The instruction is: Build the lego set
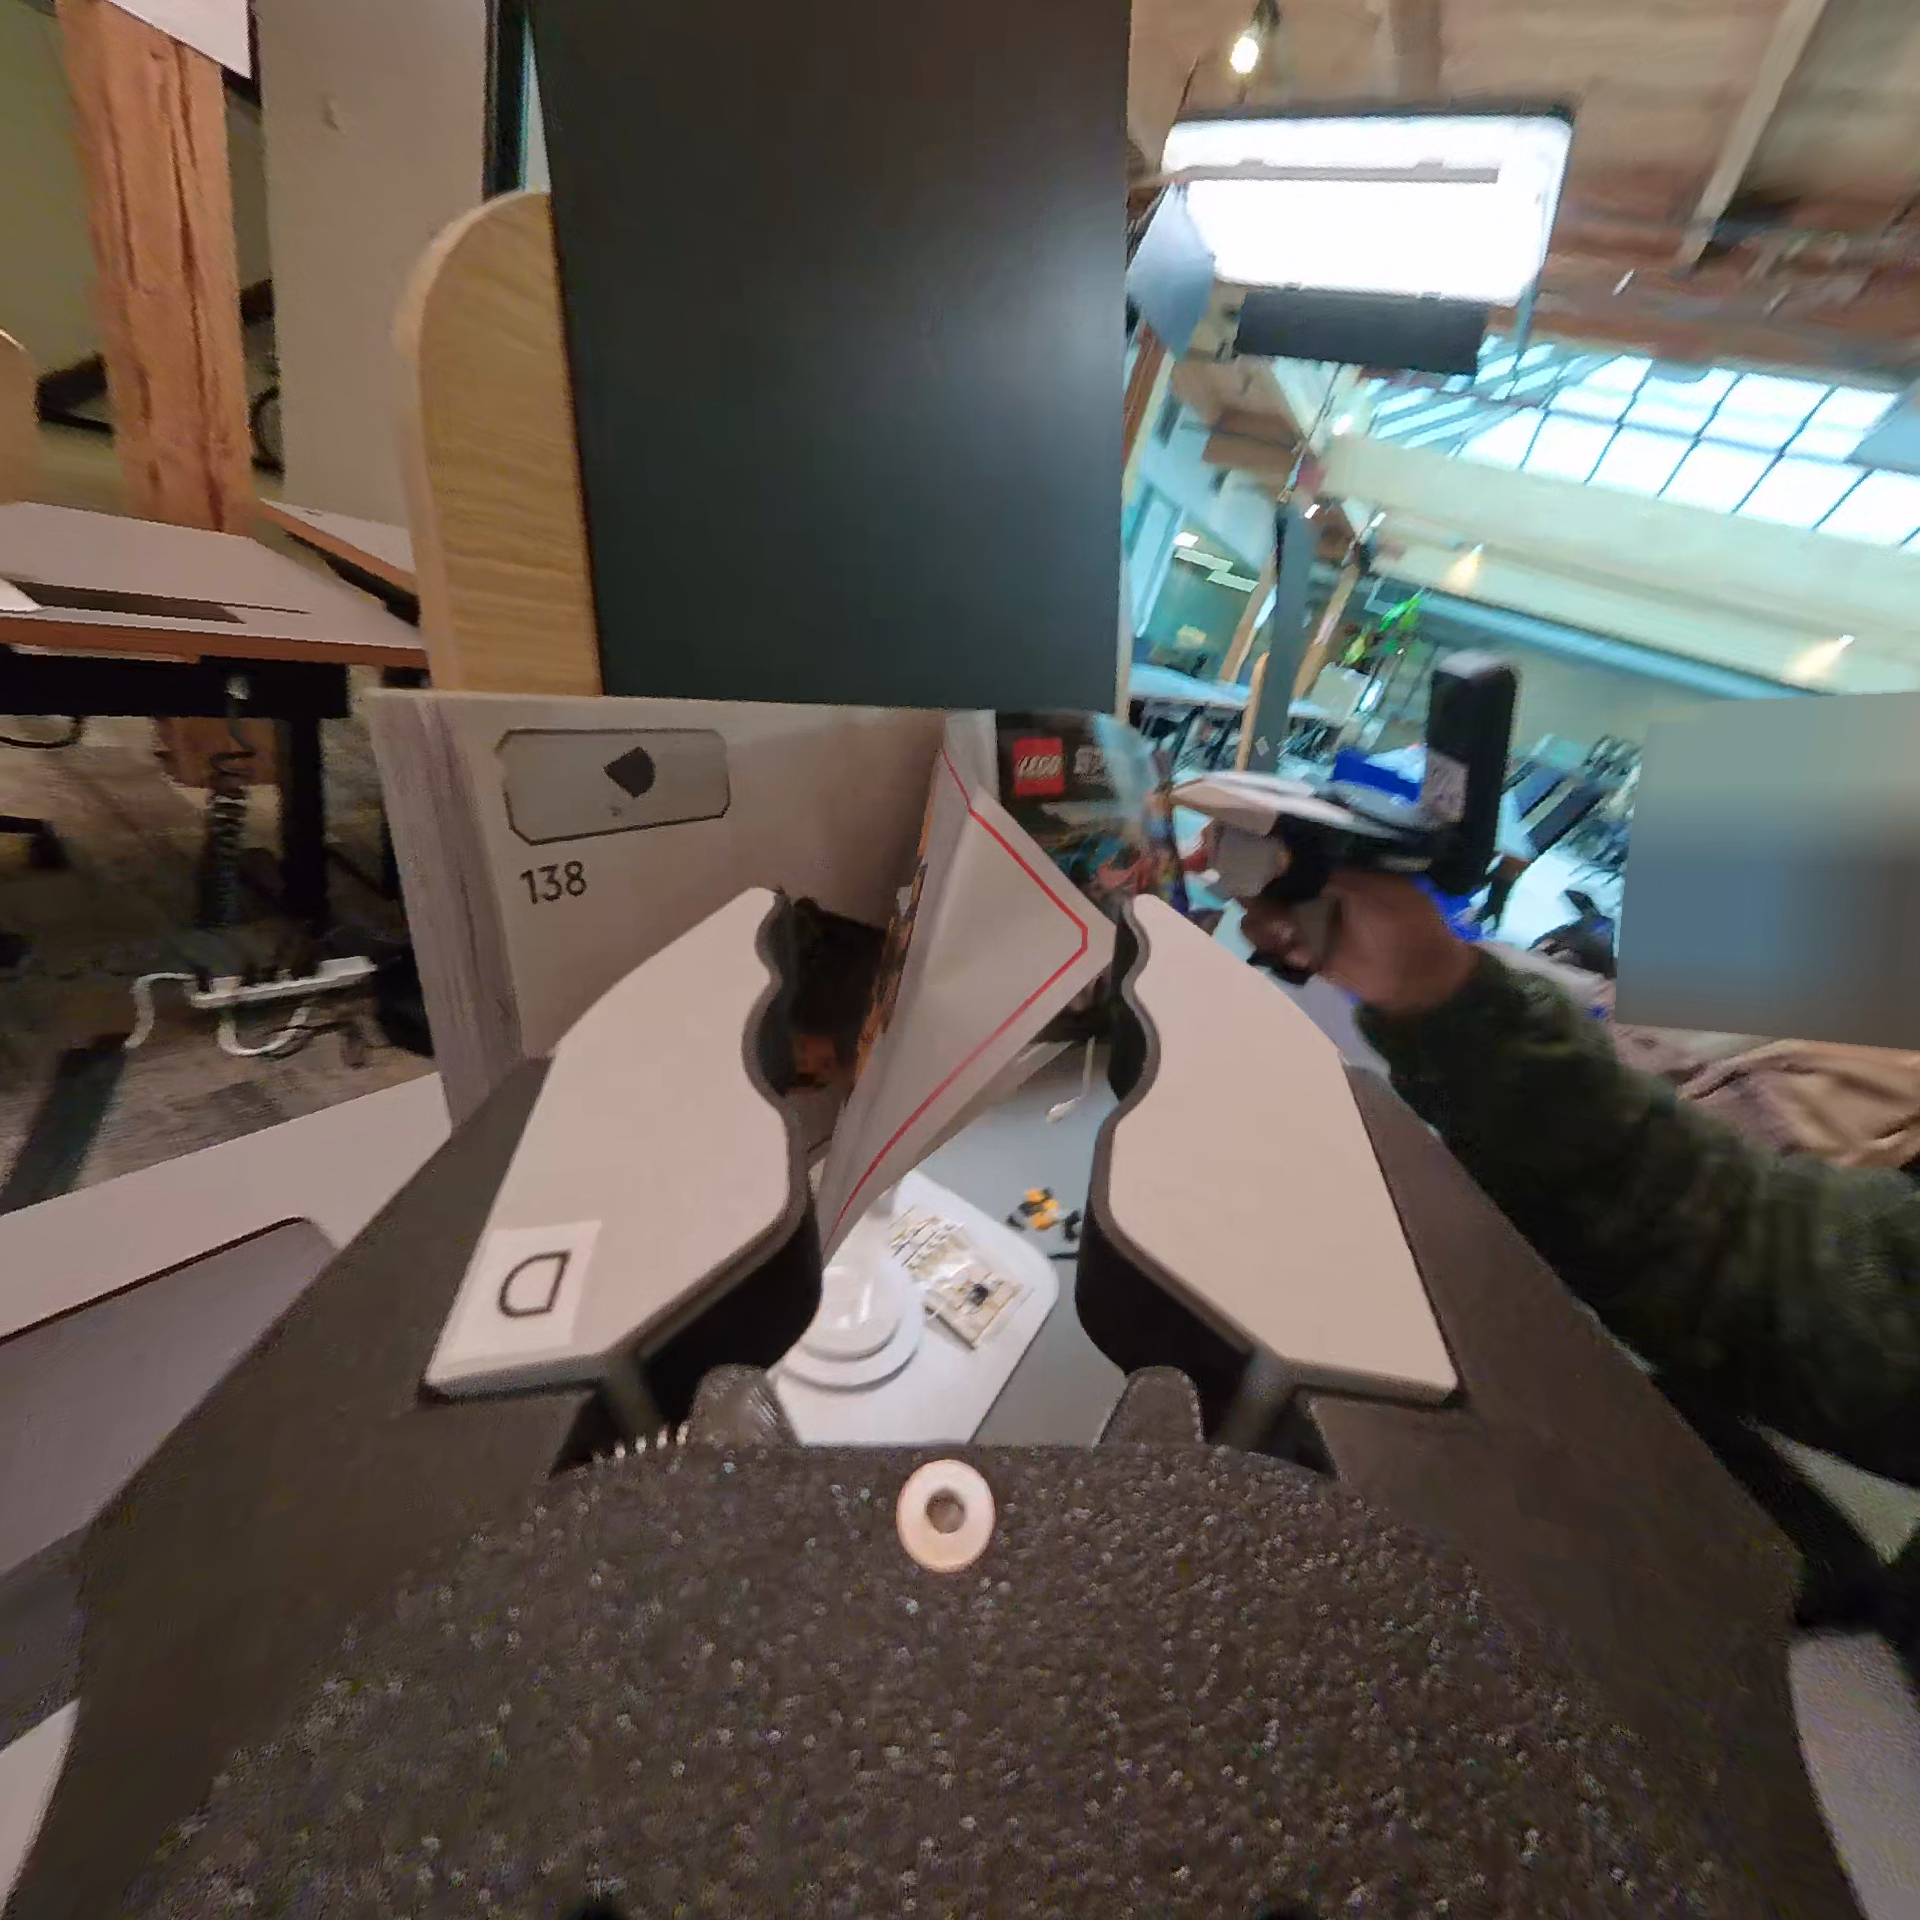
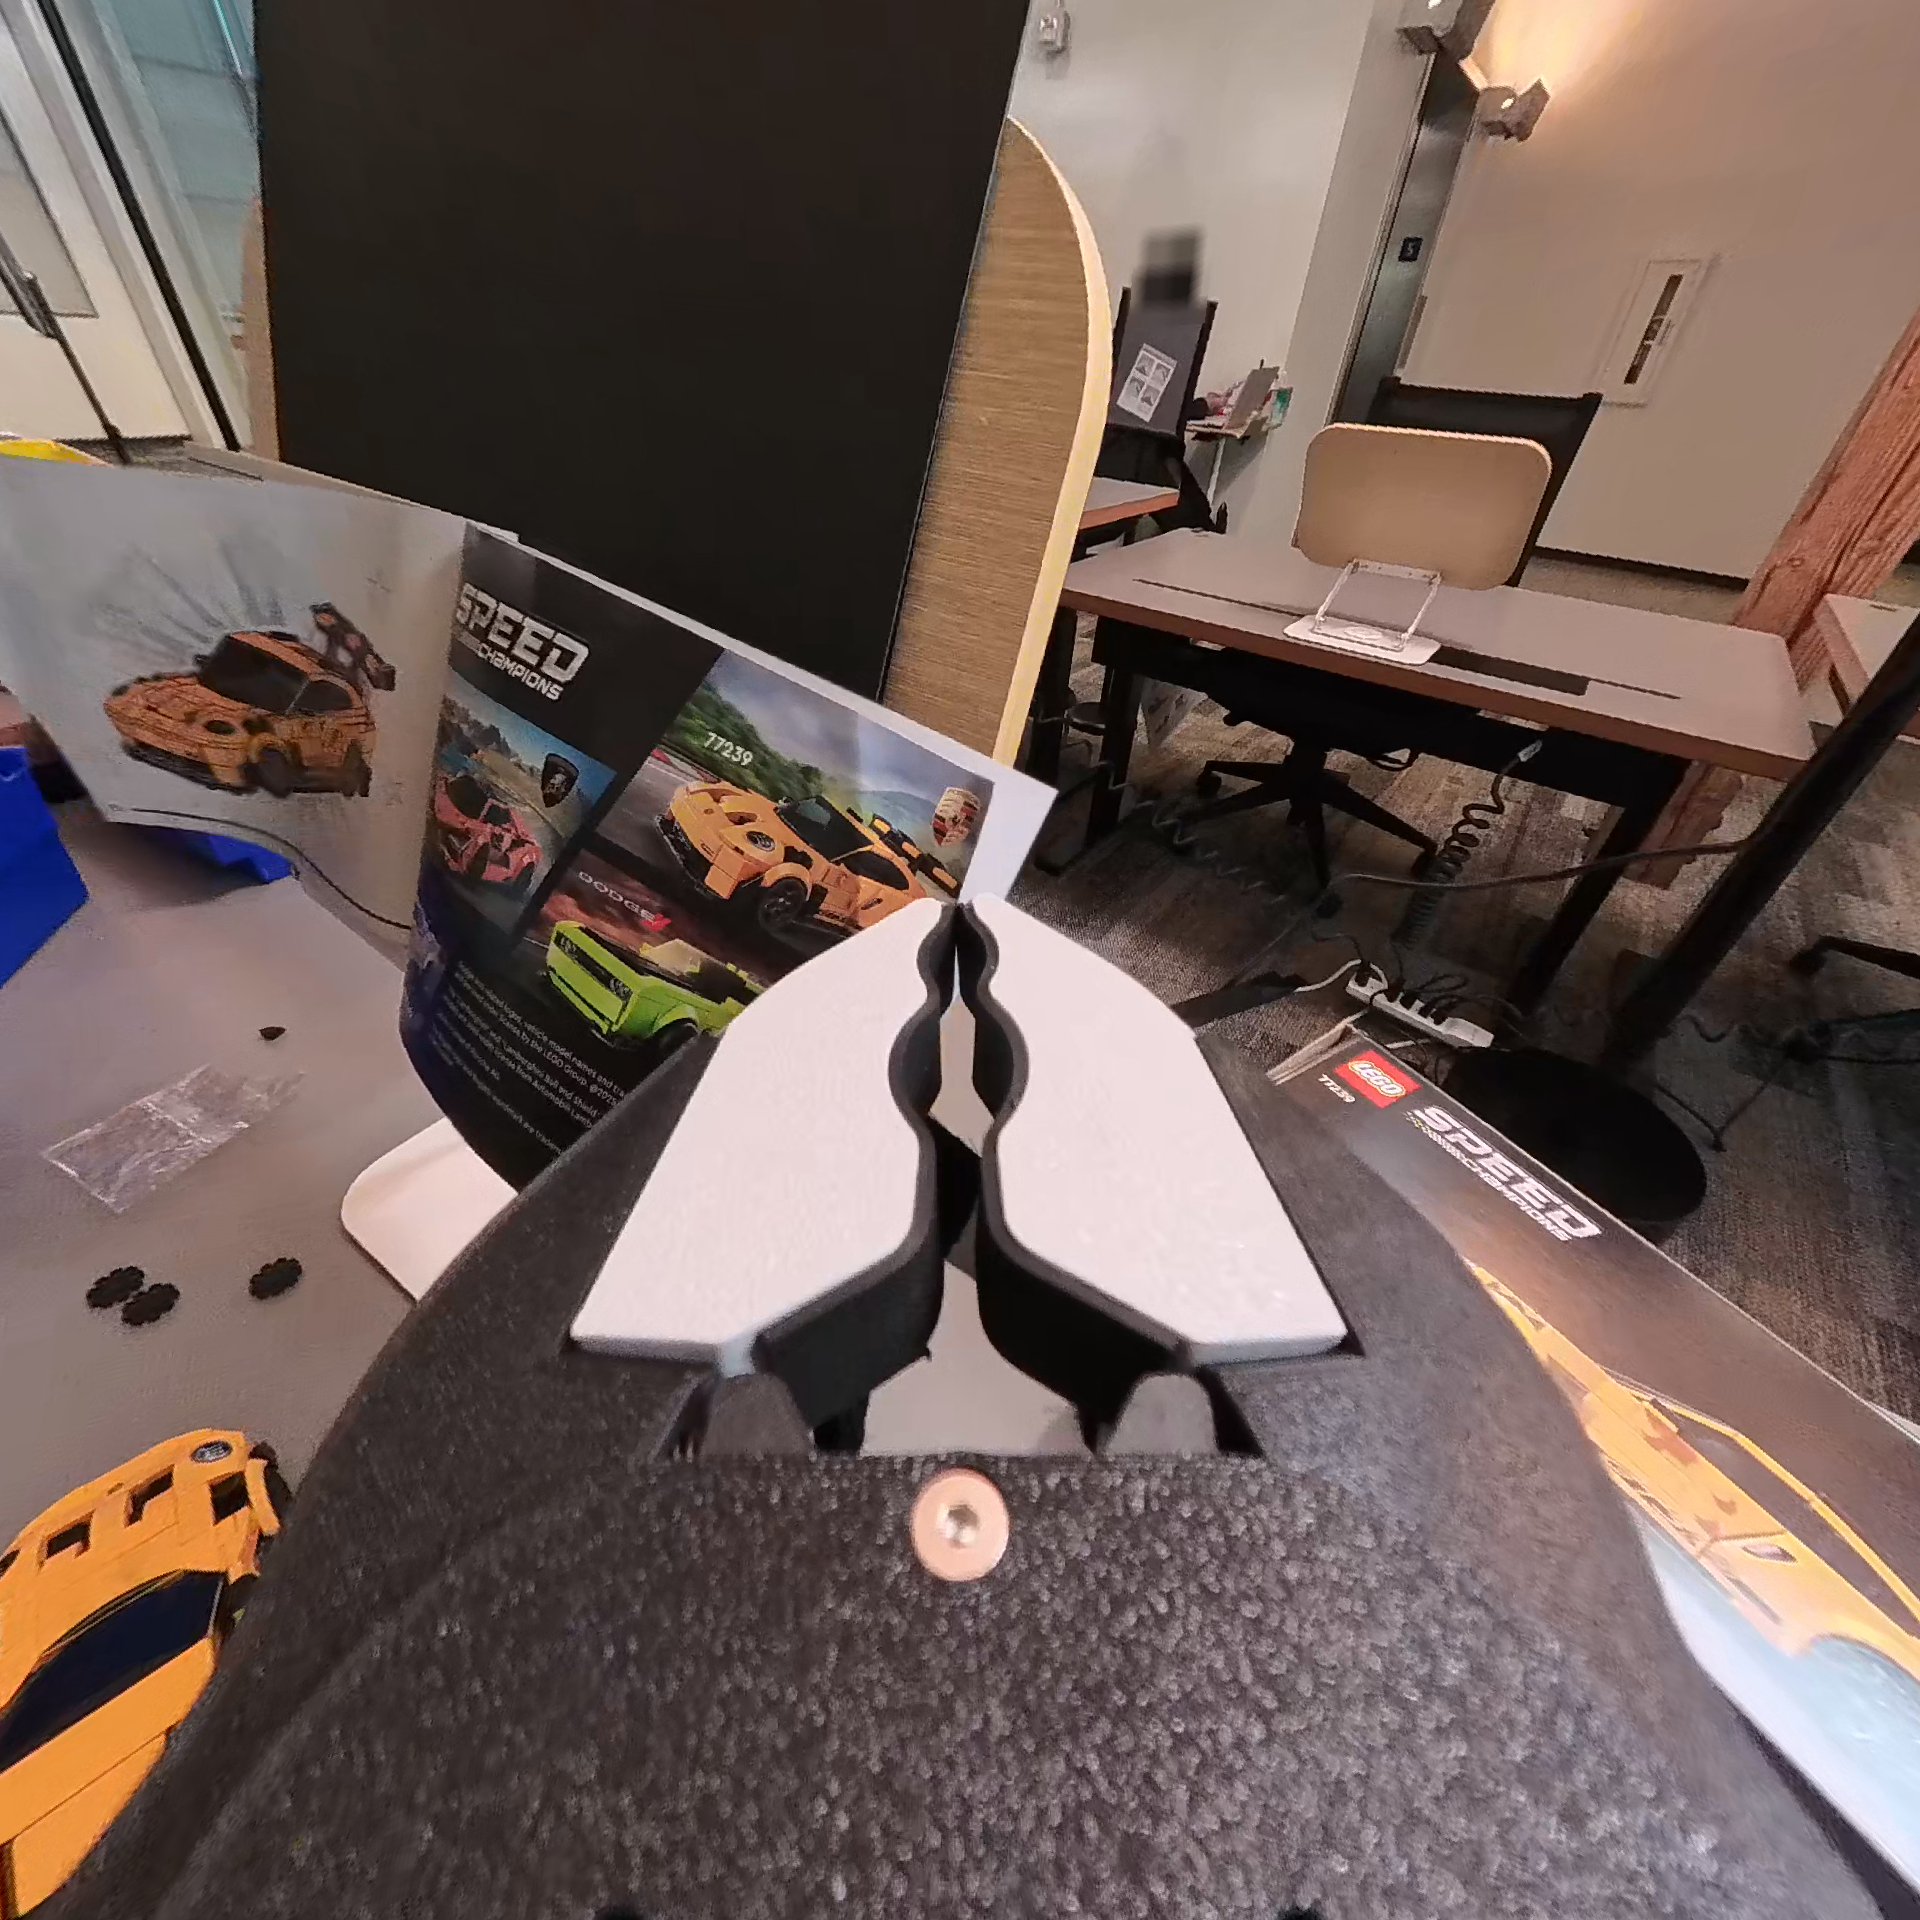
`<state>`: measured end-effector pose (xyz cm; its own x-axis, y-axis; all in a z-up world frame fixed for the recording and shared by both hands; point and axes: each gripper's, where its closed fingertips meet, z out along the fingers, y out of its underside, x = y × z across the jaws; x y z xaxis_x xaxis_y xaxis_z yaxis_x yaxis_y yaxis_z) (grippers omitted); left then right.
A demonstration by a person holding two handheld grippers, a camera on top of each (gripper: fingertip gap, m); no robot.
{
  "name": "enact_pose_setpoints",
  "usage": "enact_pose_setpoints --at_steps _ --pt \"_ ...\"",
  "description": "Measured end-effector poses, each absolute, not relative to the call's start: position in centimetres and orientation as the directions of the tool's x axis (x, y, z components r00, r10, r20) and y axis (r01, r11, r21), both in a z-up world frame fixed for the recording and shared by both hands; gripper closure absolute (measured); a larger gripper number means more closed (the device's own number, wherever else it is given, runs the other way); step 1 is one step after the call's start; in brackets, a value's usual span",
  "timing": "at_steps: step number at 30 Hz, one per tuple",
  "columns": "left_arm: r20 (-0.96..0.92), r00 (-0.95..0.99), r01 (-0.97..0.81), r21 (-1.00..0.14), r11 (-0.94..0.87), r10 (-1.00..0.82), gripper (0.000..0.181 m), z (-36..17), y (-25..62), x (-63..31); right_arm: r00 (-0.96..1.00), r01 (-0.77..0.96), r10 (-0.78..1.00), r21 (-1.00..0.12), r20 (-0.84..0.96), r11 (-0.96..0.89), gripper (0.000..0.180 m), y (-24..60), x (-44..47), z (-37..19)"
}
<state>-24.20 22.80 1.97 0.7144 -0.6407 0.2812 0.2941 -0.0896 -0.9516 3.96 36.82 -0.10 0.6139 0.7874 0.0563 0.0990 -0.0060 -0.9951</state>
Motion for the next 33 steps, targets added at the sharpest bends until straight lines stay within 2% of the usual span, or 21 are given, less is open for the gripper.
enact_pose_setpoints --at_steps 3,7,8,10,11,12,19,20,21,23,26,29,31,33 --pt "0.192 0.756 0.188 -0.979 -0.073 -0.626 0.118 1.2 22.8 -23.6 0.616 0.104 0.786 -0.995 0.058 -0.008 0.180 36.8 3.9 -0.2" --pt "0.083 0.835 0.049 -0.996 -0.077 -0.544 0.122 -0.1 23.7 -24.3 0.623 0.113 0.779 -0.994 0.068 -0.003 0.180 37.0 3.9 -0.1" --pt "0.054 0.861 0.018 -0.997 -0.077 -0.505 0.131 -0.3 24.1 -24.8 0.624 0.114 0.778 -0.993 0.069 -0.004 0.180 37.1 3.9 0.0" --pt "0.027 0.905 -0.003 -0.998 -0.071 -0.425 0.167 -0.2 24.7 -26.0 0.631 0.122 0.772 -0.993 0.075 -0.002 0.180 37.5 3.9 0.0" --pt "0.032 0.911 0.006 -0.998 -0.064 -0.411 0.178 0.1 24.8 -26.3 0.637 0.128 0.767 -0.992 0.083 0.001 0.180 37.7 4.0 0.0" --pt "0.044 0.916 0.022 -0.998 -0.059 -0.399 0.181 0.4 25.0 -26.6 0.641 0.133 0.762 -0.991 0.091 0.006 0.180 38.0 4.0 0.1" --pt "-0.008 0.932 -0.032 -0.998 -0.061 -0.361 0.181 1.1 27.0 -26.5 0.670 0.156 0.738 -0.987 0.079 -0.036 0.179 39.8 4.2 -0.2" --pt "-0.014 0.933 -0.037 -0.998 -0.058 -0.360 0.181 1.4 27.0 -26.3 0.695 0.161 0.715 -0.985 0.071 -0.059 0.172 39.9 4.7 -0.5" --pt "-0.022 0.935 -0.045 -0.997 -0.058 -0.355 0.181 1.7 27.0 -26.3 0.734 0.163 0.675 -0.984 0.074 -0.069 0.156 39.9 5.4 -0.4" --pt "-0.034 0.935 -0.059 -0.997 -0.059 -0.353 0.181 2.0 26.9 -26.0 0.828 0.137 0.539 -0.988 0.153 0.070 0.149 38.2 7.4 2.7" --pt "-0.052 0.938 -0.079 -0.995 -0.064 -0.342 0.181 2.2 26.6 -25.9 0.842 0.170 0.414 -0.898 0.346 0.405 0.159 30.3 6.2 9.4" --pt "-0.038 0.943 -0.071 -0.993 -0.090 -0.330 0.181 2.1 26.8 -26.1 0.675 0.164 0.600 -0.879 0.430 0.447 0.153 22.4 -0.5 11.2" --pt "-0.013 0.949 -0.052 -0.992 -0.117 -0.314 0.181 1.9 27.2 -26.4 0.584 0.125 0.652 -0.847 0.484 0.517 0.151 17.0 -4.1 12.3" --pt "0.019 0.950 -0.021 -0.992 -0.126 -0.310 0.181 1.8 27.6 -26.3 0.492 0.023 0.709 -0.822 0.505 0.570 0.166 11.6 -7.0 13.2"
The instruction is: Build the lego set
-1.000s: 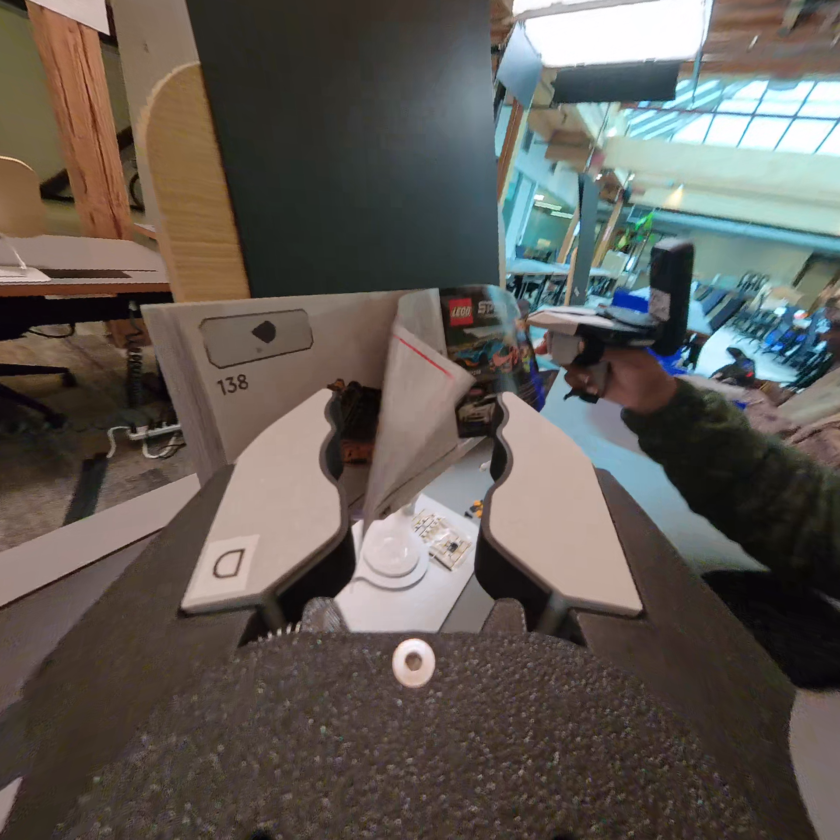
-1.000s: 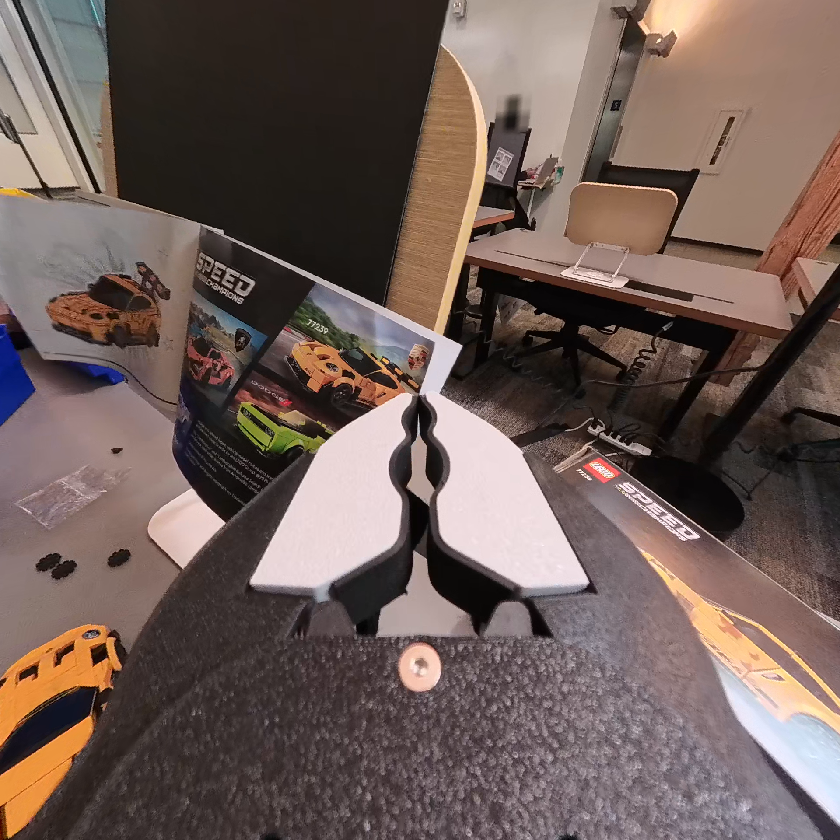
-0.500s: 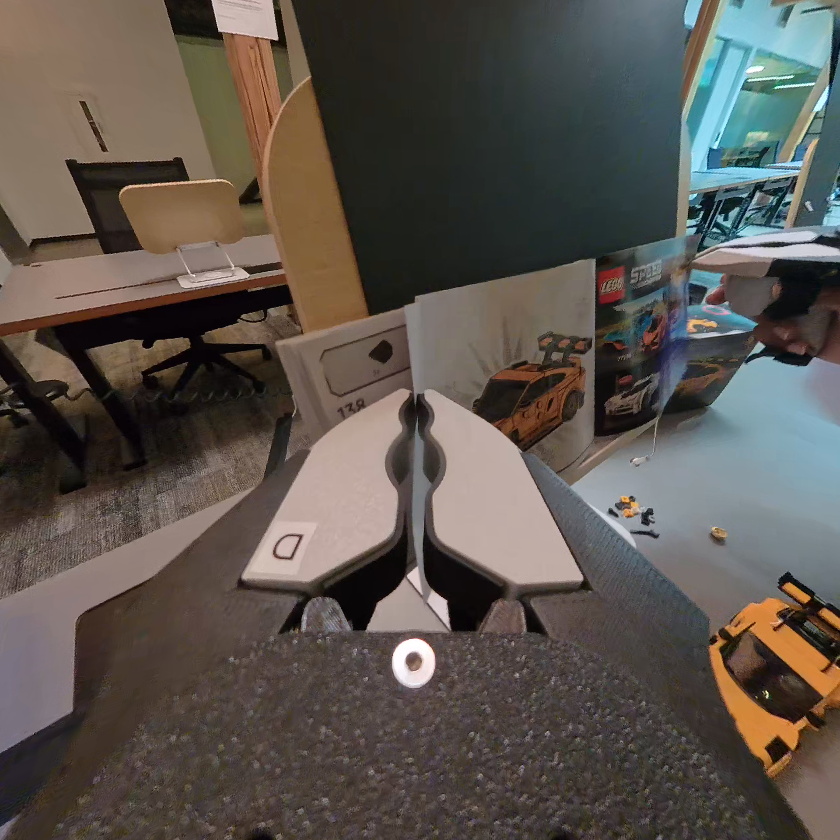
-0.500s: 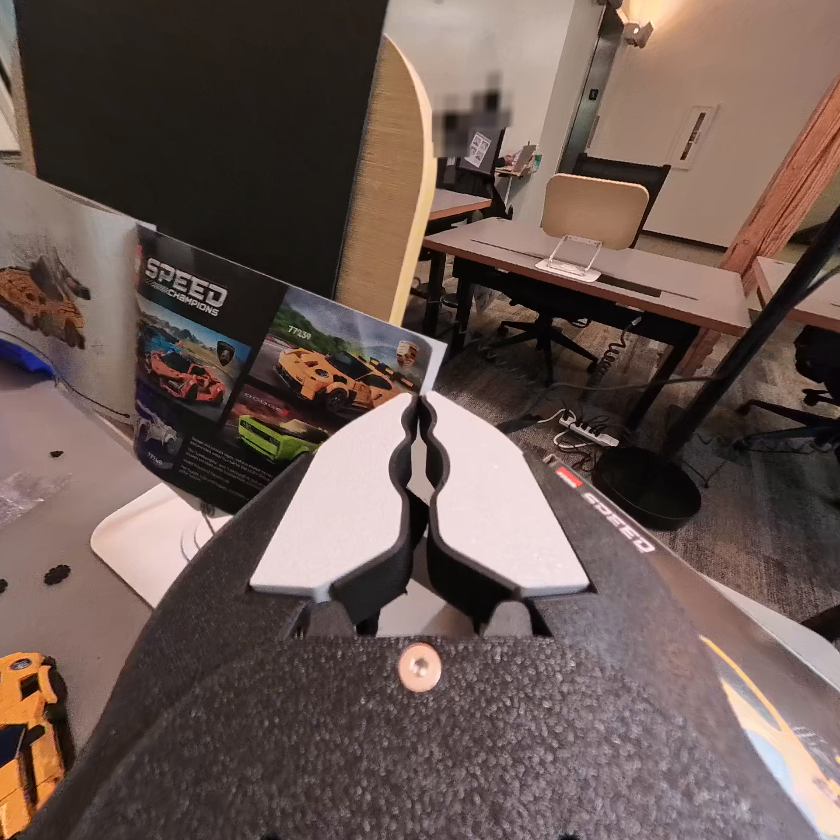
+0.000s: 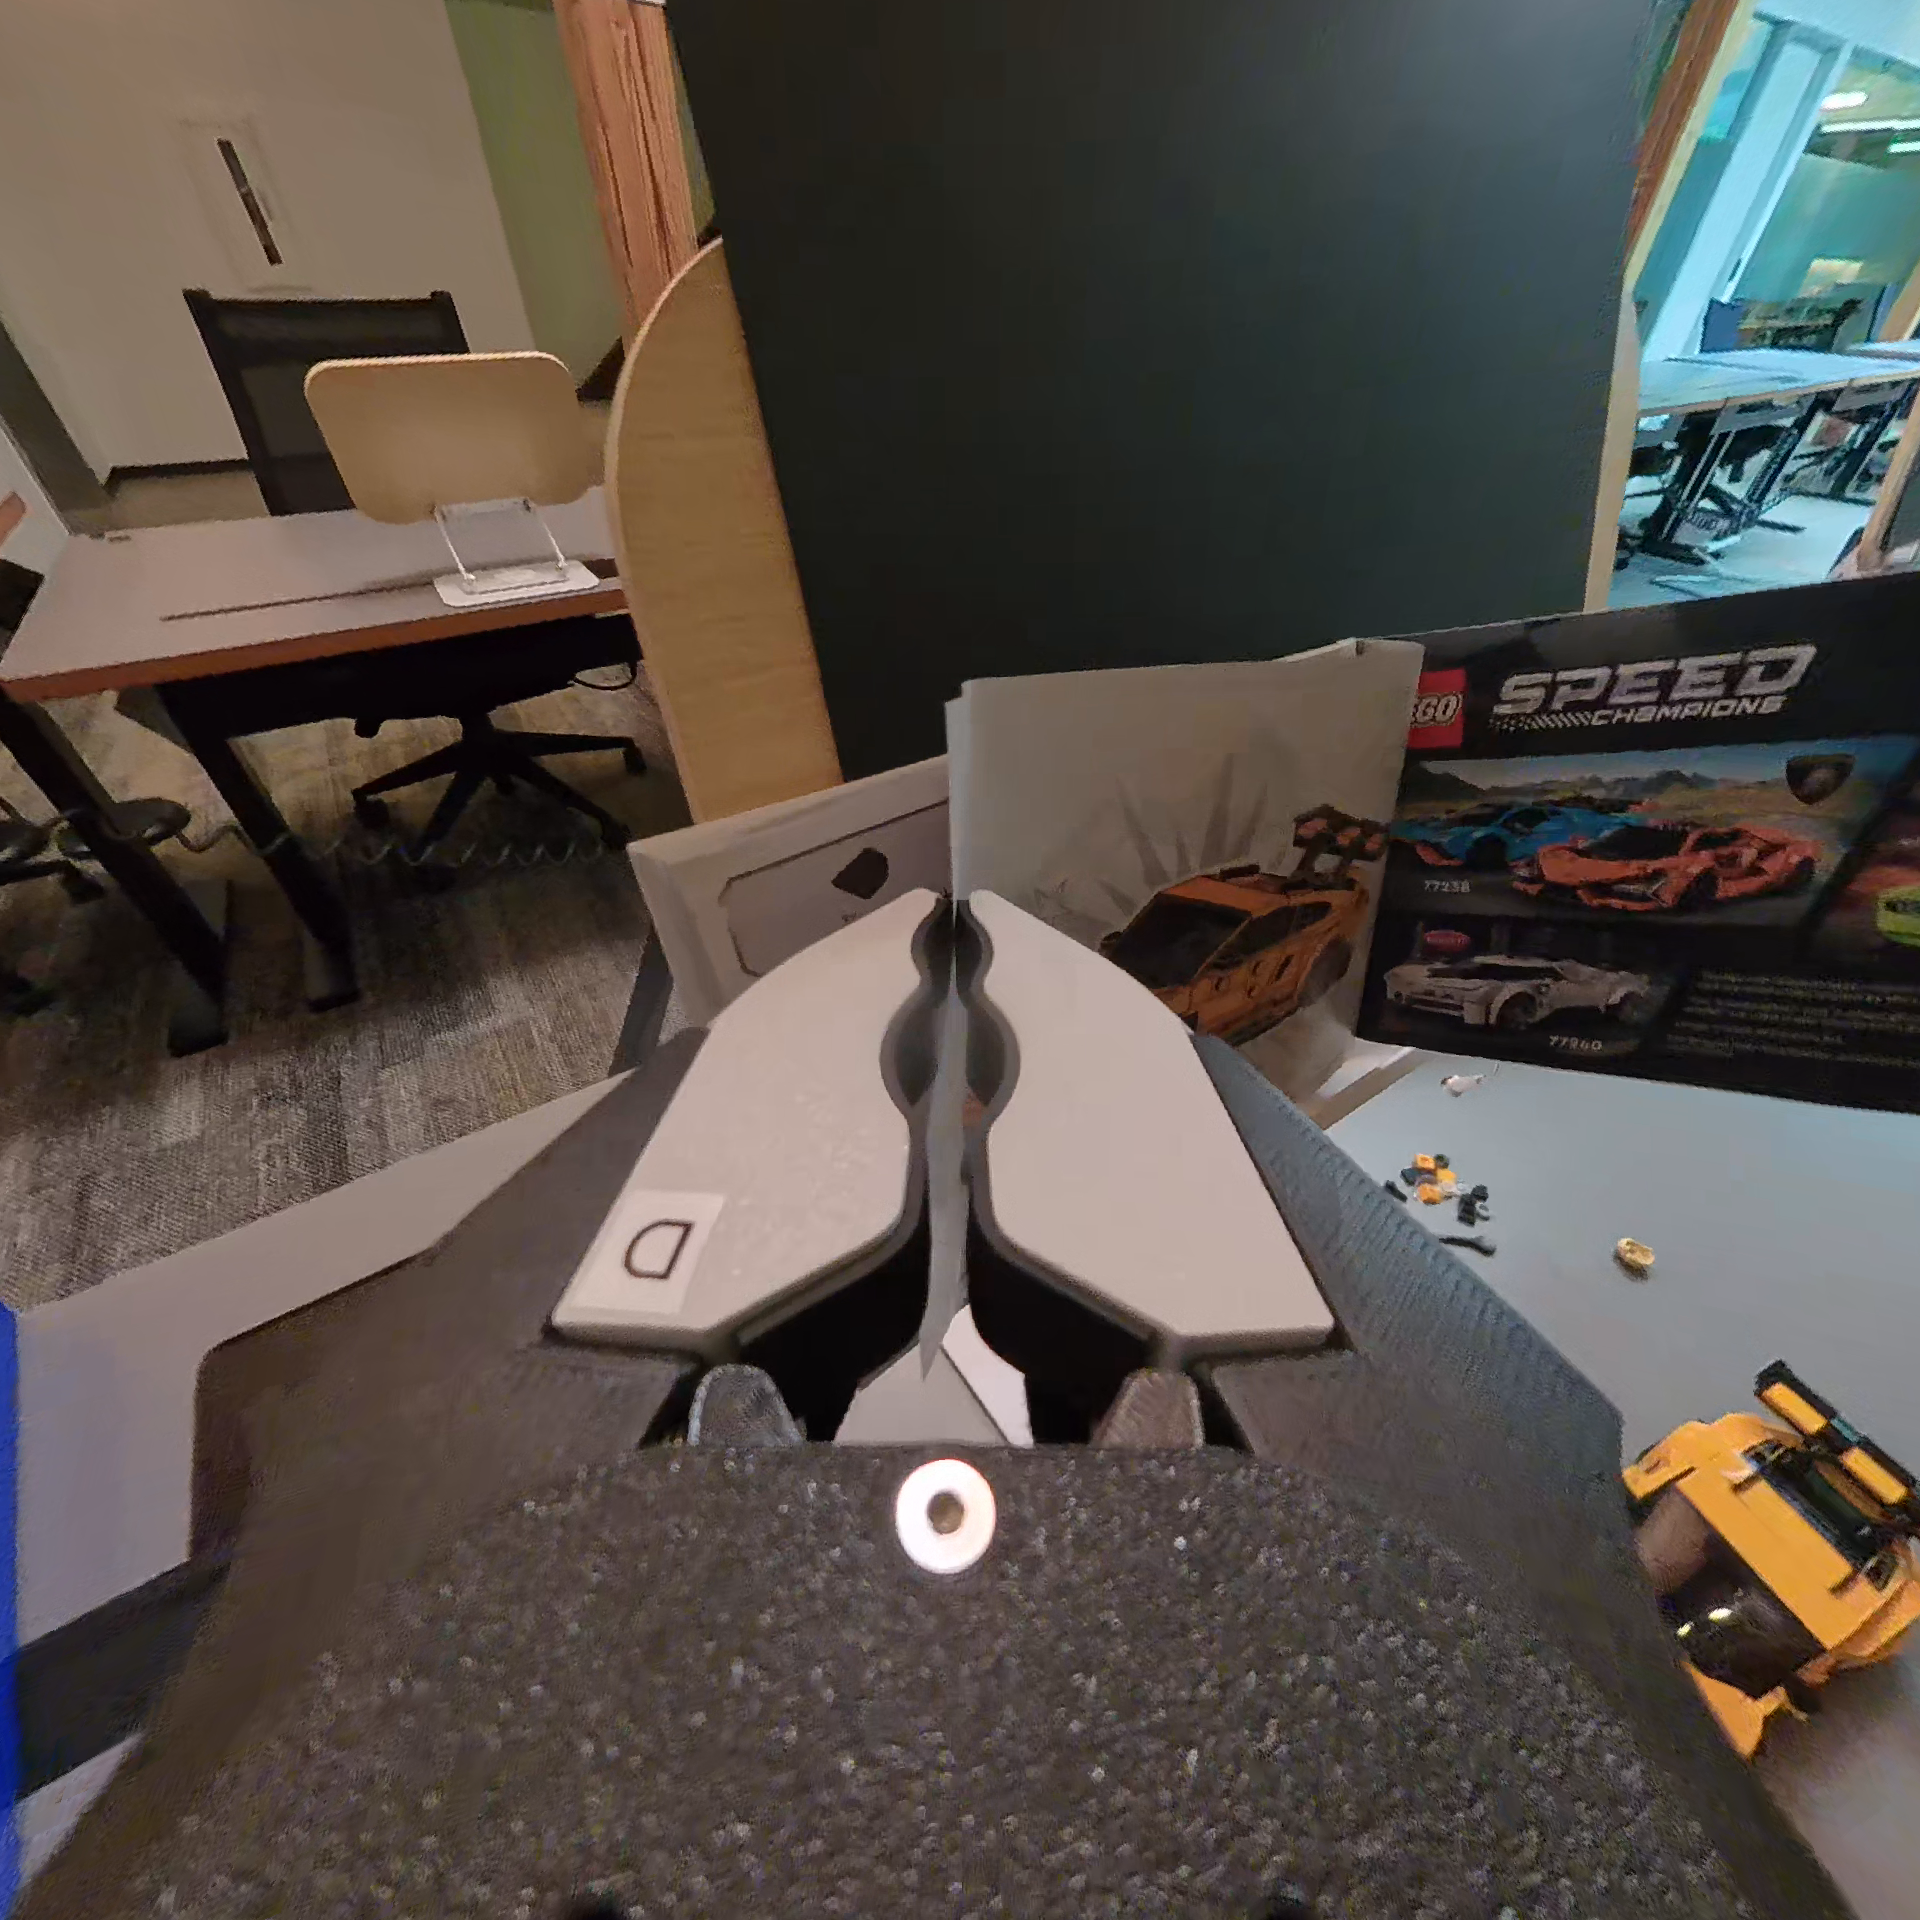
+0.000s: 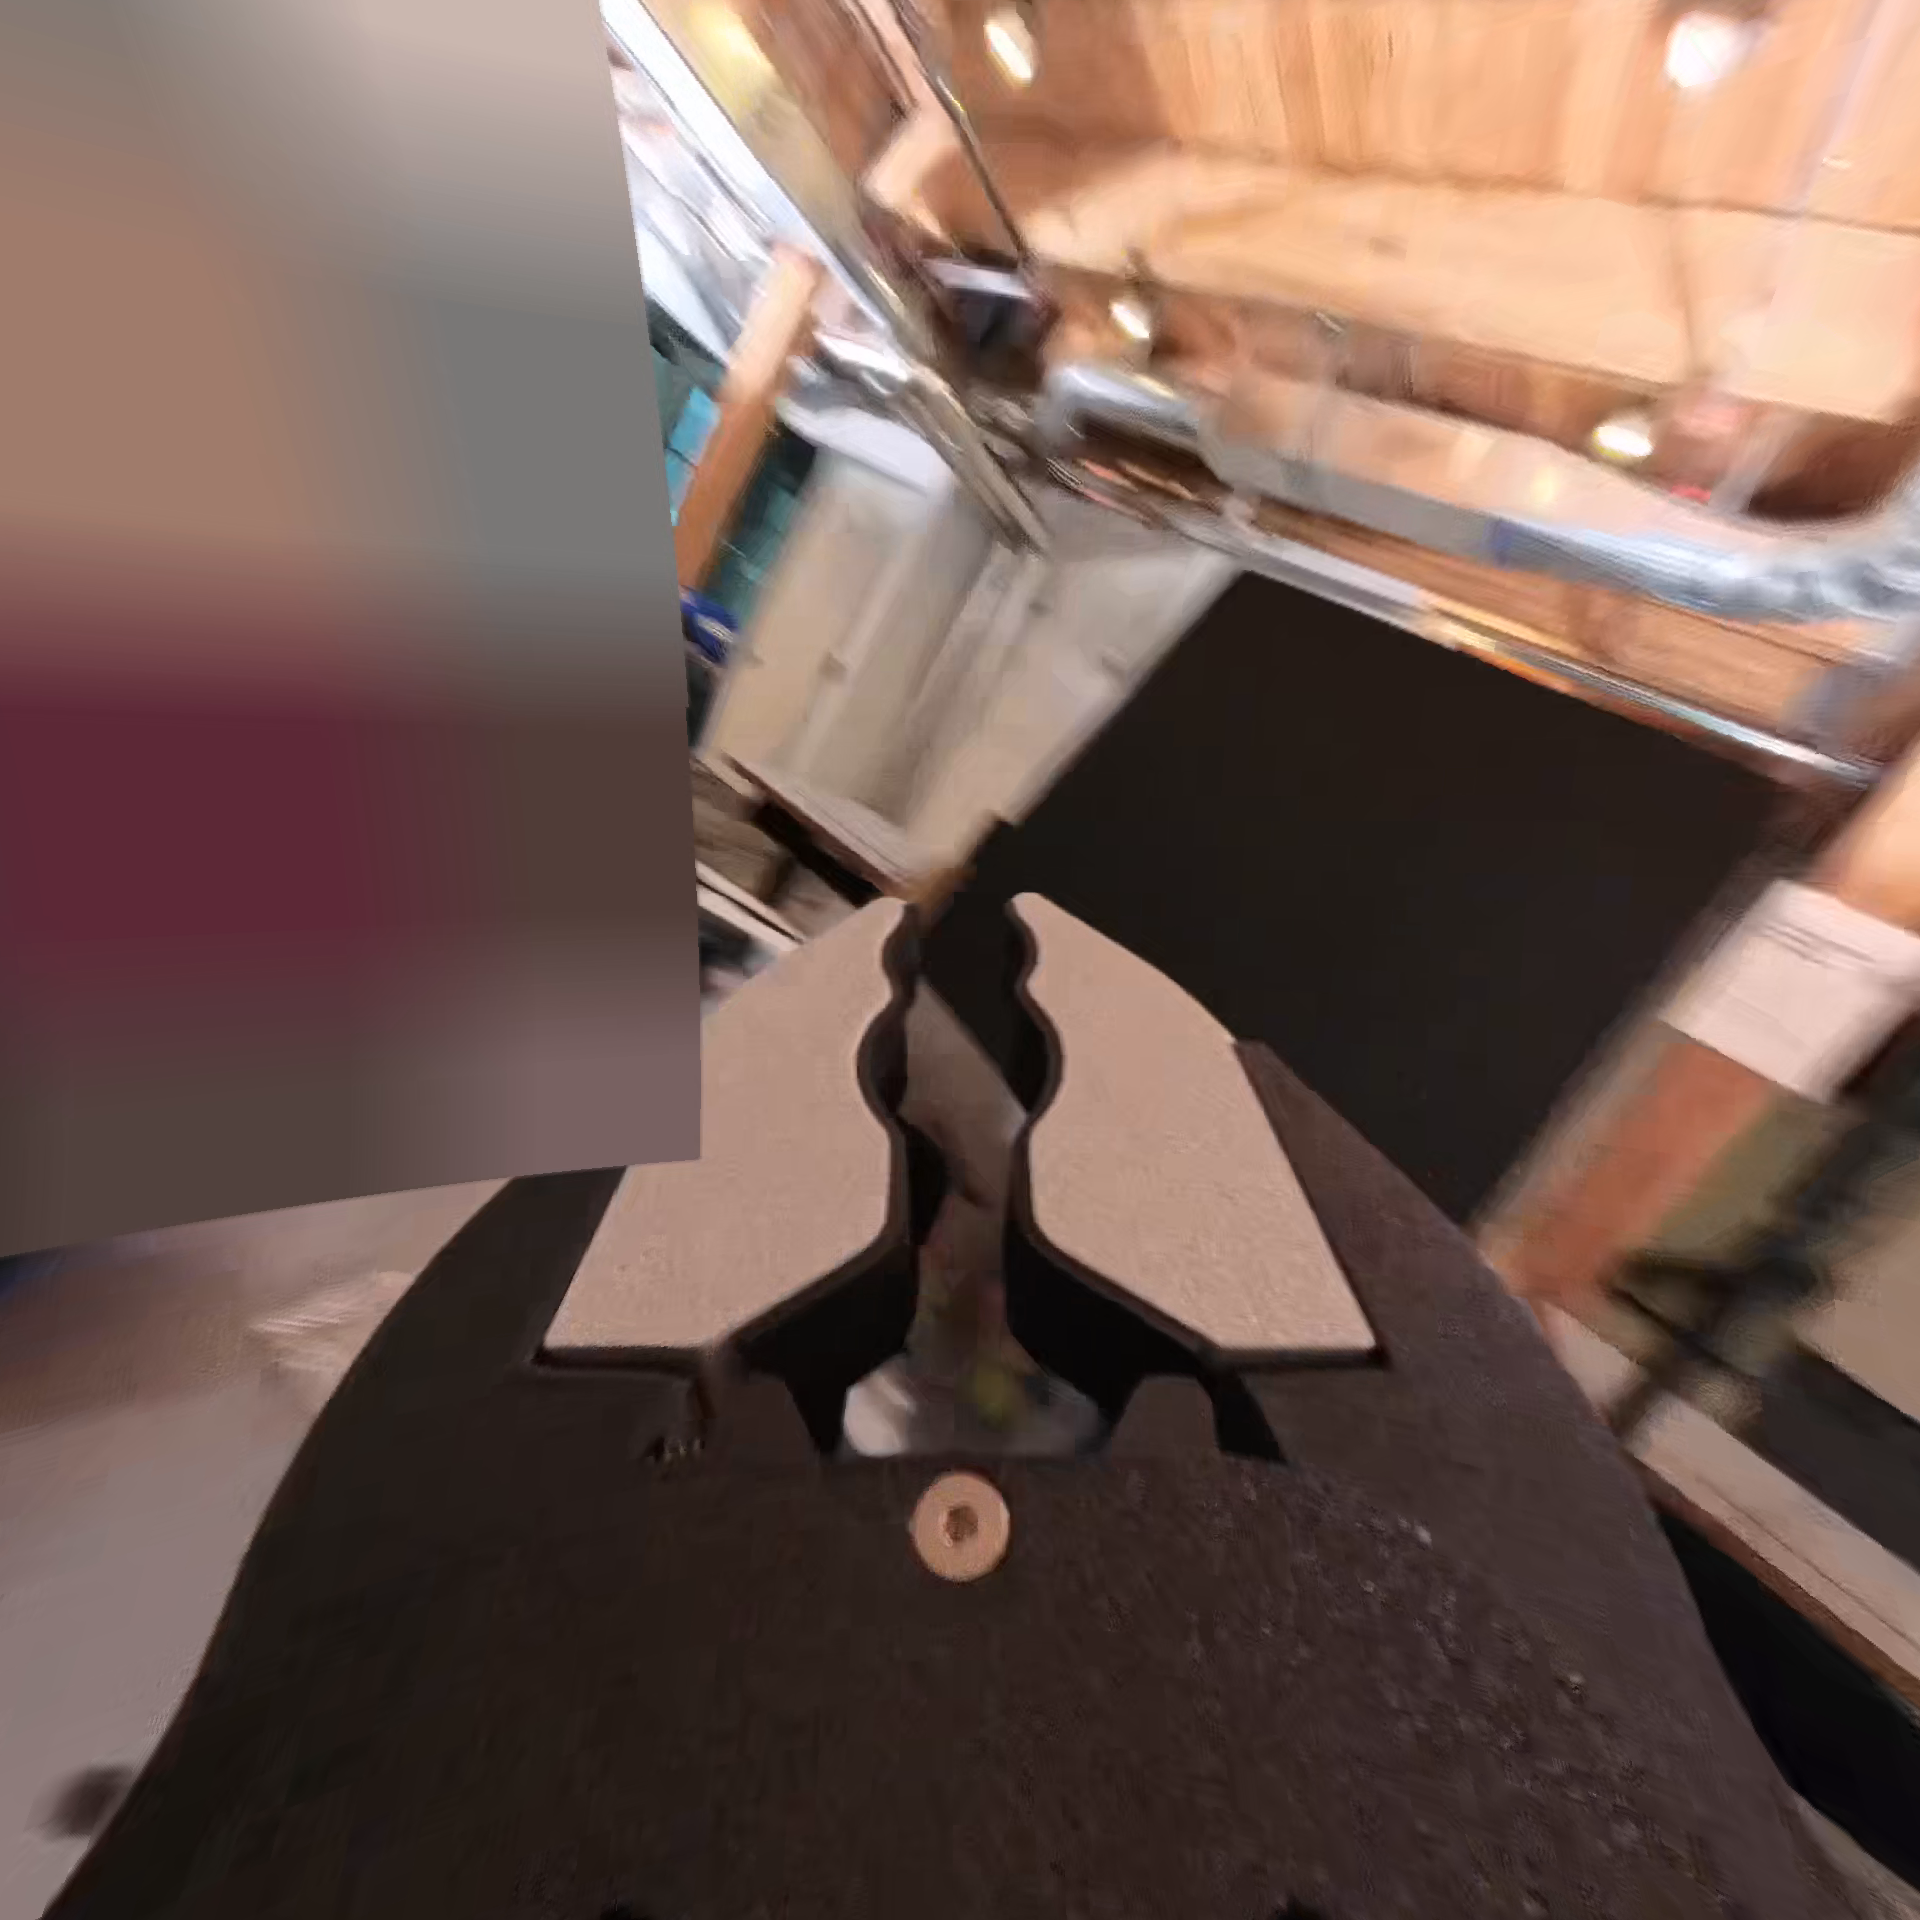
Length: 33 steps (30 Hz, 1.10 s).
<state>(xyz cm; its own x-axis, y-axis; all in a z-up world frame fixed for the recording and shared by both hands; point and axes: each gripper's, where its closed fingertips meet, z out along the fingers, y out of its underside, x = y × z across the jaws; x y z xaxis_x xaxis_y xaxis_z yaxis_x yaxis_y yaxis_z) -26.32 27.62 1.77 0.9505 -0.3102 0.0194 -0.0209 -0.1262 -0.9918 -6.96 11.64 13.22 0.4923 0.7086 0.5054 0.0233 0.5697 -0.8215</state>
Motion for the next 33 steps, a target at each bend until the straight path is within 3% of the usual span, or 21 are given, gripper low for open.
enact_pose_setpoints --at_steps 1,3,7,10,14,18,19,22,23,25,27,30,33 --pt "0.035 0.950 -0.006 -0.992 -0.129 -0.311 0.181 1.8 27.8 -26.2 0.370 -0.026 0.806 -0.862 0.461 0.505 0.172 9.0 -9.3 12.3" --pt "0.059 0.947 0.021 -0.992 -0.121 -0.316 0.181 2.1 28.0 -25.8 0.148 0.071 0.927 -0.938 0.345 0.338 0.162 6.9 -14.6 7.6" --pt "0.097 0.920 0.080 -0.995 -0.061 -0.380 0.181 3.7 27.4 -24.6 0.350 0.252 0.866 -0.926 0.358 0.281 0.164 18.9 -18.4 1.5" --pt "0.097 0.888 0.091 -0.995 -0.034 -0.449 0.180 5.0 26.6 -23.2 0.425 0.353 0.729 -0.840 0.536 0.412 0.152 25.7 -16.5 1.0" --pt "0.055 0.809 0.056 -0.998 -0.017 -0.586 0.179 6.9 24.8 -19.5 0.453 0.383 0.464 -0.636 0.761 0.670 0.130 26.0 -13.9 4.0" --pt "-0.138 0.750 -0.150 -0.988 0.036 -0.647 0.181 6.6 22.9 -15.8 0.402 0.318 0.474 -0.605 0.783 0.730 0.102 24.6 -13.2 7.7" --pt "-0.175 0.731 -0.178 -0.982 0.063 -0.659 0.180 6.7 22.3 -15.0 0.328 0.323 0.528 -0.619 0.783 0.716 0.104 24.5 -13.6 7.6" --pt "-0.265 0.721 -0.240 -0.962 0.128 -0.640 0.162 7.4 21.1 -14.1 0.184 0.303 0.633 -0.656 0.752 0.691 0.175 24.4 -13.7 7.8" --pt "-0.282 0.729 -0.239 -0.959 0.154 -0.623 0.153 7.8 20.7 -14.6 0.178 0.297 0.640 -0.661 0.747 0.689 0.180 24.7 -13.3 8.1" --pt "-0.239 0.744 -0.177 -0.971 0.160 -0.624 0.151 8.3 19.7 -16.2 0.178 0.314 0.654 -0.672 0.735 0.670 0.180 25.6 -12.1 8.2" --pt "-0.150 0.750 -0.144 -0.988 0.063 -0.644 0.150 6.6 19.9 -18.0 0.210 0.314 0.642 -0.673 0.737 0.670 0.180 26.4 -10.8 8.3" --pt "-0.178 0.771 -0.334 -0.930 -0.150 -0.612 0.156 -0.2 22.8 -19.5 0.270 0.280 0.646 -0.700 0.714 0.657 0.180 27.1 -9.5 8.6" --pt "-0.271 0.747 -0.488 -0.844 -0.224 -0.607 0.155 -4.9 25.3 -18.0 0.327 0.219 0.663 -0.737 0.673 0.640 0.180 27.1 -8.9 9.6"
